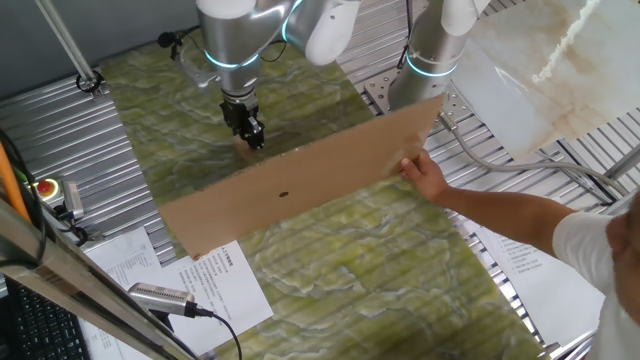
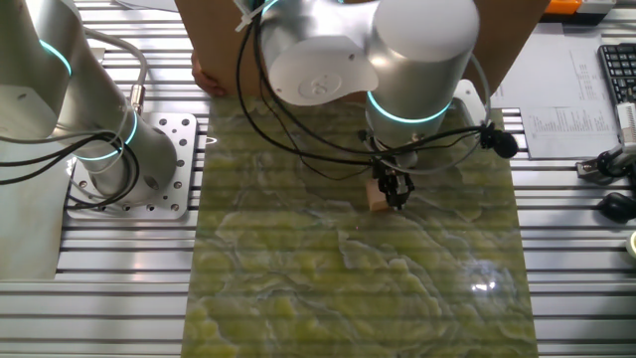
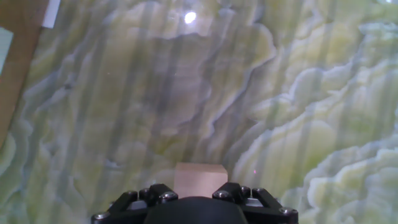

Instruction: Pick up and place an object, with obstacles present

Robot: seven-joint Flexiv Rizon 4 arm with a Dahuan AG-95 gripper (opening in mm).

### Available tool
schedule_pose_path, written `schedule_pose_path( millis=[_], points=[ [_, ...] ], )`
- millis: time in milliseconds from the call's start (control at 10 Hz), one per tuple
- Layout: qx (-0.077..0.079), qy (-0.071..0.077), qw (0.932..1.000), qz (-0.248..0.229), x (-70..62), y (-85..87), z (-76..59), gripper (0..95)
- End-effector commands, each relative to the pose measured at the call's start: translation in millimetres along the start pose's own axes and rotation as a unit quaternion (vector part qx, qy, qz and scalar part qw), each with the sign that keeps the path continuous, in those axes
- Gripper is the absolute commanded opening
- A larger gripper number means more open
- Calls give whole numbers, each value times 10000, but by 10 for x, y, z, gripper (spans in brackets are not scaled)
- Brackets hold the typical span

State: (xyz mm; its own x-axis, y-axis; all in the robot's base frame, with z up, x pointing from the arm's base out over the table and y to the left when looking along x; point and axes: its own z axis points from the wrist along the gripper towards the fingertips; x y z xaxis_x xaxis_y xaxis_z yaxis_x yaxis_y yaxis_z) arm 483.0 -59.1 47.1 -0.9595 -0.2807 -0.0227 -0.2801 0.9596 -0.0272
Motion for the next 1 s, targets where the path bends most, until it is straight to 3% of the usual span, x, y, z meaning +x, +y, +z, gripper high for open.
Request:
schedule_pose_path(
  millis=[100,300,500,800,900,1000],
  points=[
    [27,-16,10000,64,10,-9,-4,570],
    [95,-11,9999,121,10,-9,-5,570],
    [159,7,9996,232,10,-11,-6,190],
    [217,9,9996,177,15,-21,-12,190],
    [243,15,9995,223,15,-23,-13,0],
    [276,31,9994,212,10,-26,-15,0]
  ],
)
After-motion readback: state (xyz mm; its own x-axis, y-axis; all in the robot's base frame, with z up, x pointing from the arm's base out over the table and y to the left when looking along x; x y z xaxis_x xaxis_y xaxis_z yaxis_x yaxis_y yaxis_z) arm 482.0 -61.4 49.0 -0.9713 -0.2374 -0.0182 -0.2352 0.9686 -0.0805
